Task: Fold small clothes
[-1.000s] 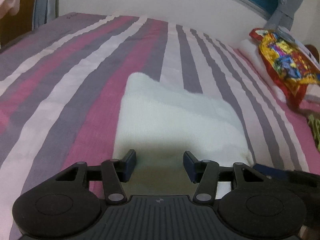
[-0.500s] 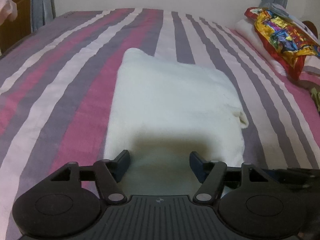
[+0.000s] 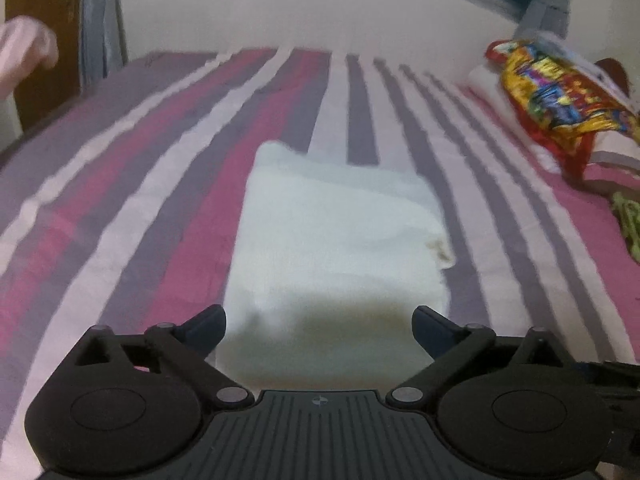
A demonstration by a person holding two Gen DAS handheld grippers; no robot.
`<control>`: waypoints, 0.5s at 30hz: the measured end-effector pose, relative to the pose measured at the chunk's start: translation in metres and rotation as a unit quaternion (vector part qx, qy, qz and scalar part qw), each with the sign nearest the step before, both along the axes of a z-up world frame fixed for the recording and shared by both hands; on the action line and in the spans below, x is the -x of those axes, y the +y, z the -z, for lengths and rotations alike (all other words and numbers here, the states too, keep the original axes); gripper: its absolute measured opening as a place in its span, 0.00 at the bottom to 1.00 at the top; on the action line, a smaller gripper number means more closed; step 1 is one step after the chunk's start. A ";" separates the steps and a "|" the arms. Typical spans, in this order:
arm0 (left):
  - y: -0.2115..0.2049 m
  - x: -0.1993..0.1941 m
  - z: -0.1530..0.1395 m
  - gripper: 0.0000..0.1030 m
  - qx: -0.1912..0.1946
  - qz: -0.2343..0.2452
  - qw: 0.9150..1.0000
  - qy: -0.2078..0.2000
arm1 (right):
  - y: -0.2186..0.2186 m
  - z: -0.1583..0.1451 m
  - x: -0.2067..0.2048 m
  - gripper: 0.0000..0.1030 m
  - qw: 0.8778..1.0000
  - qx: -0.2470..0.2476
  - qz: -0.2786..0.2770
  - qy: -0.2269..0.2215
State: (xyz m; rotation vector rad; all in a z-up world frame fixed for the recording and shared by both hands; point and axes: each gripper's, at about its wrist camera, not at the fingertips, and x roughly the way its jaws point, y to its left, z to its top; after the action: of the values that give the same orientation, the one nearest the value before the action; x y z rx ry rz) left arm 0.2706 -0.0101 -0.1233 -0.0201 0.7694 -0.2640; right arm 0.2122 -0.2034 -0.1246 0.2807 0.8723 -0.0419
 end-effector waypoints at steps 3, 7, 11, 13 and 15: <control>0.000 0.014 -0.016 1.00 -0.006 0.005 1.000 -0.004 | 0.000 -0.008 0.013 0.64 1.000 -0.002 0.001 -0.006; 0.001 0.033 -0.034 1.00 -0.015 0.008 1.000 0.006 | 0.003 -0.022 0.031 0.69 1.000 0.001 -0.007 -0.015; 0.001 0.064 -0.052 1.00 -0.048 0.009 0.999 -0.006 | 0.007 -0.040 0.055 0.71 0.999 0.008 -0.016 -0.027; 0.003 0.081 -0.063 1.00 -0.062 0.010 0.998 -0.013 | 0.008 -0.048 0.069 0.73 0.999 0.010 -0.022 -0.031; 0.009 0.099 -0.075 1.00 -0.057 0.007 0.998 -0.007 | 0.010 -0.058 0.085 0.74 0.999 0.013 -0.028 -0.037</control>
State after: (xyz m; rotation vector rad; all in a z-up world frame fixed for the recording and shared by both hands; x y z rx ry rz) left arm 0.1711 -0.0007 -0.0480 0.0956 0.7707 -0.2326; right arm 0.1275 -0.1934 -0.0666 0.2325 0.8049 0.0090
